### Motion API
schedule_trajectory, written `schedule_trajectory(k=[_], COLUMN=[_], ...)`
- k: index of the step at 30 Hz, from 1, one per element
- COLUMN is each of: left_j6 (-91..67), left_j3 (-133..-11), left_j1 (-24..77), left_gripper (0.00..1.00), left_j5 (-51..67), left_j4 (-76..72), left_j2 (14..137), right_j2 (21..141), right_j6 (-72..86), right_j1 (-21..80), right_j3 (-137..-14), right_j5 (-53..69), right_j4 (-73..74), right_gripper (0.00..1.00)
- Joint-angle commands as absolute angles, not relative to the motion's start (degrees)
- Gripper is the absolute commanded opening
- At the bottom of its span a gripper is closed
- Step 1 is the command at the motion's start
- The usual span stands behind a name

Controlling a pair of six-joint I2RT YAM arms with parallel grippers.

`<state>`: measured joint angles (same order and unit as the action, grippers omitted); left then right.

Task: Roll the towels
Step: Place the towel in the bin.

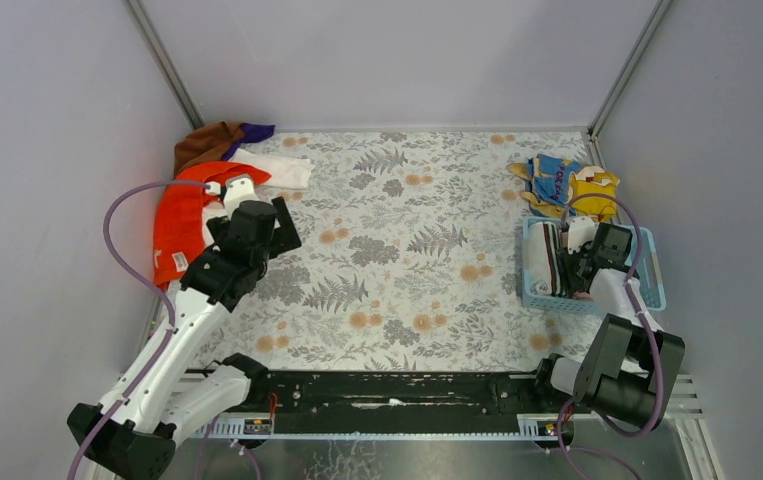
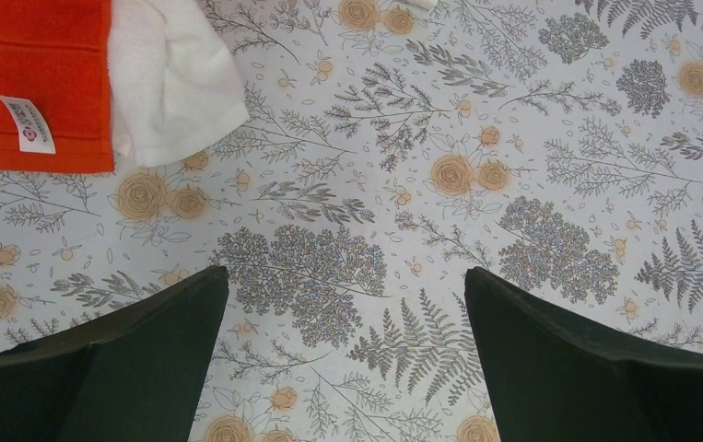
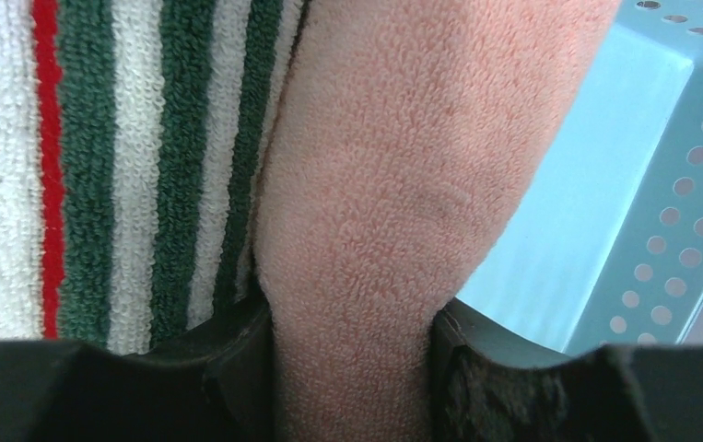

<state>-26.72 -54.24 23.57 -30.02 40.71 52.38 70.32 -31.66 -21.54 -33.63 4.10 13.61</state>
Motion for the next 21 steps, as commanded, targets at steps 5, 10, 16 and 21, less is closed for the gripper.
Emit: schedule_trajectory(k=[5,10,16,21], left_j6=[-26.49,-26.46,-26.37,-26.37], left_j3=[-53.79,-53.53,-53.44,-53.35], left_j1=[22.79,22.59,22.50,22.22], left_gripper=[1.00,1.00,1.00,1.00], left_j5=[-31.02,-30.78,-30.39,-30.21], left_j4=[38.34,38.23,38.06,37.97], left_j2=[52.43,52.29,52.02,52.10], right_j2=[70.78,67.83,66.17,66.40], right_j6=[-29.84,-31.41,-32.59,-33.28], right_j1=[-21.34,-21.29,-21.31,-21.32], right_j3=[-33.75,-36.10,-36.52,-37.64], right_j5=[7.07,6.77,9.15,9.13], right_j4=[13.45,15.89,17.35,18.72], right_gripper=[0.34,0.46,0.59,0.62])
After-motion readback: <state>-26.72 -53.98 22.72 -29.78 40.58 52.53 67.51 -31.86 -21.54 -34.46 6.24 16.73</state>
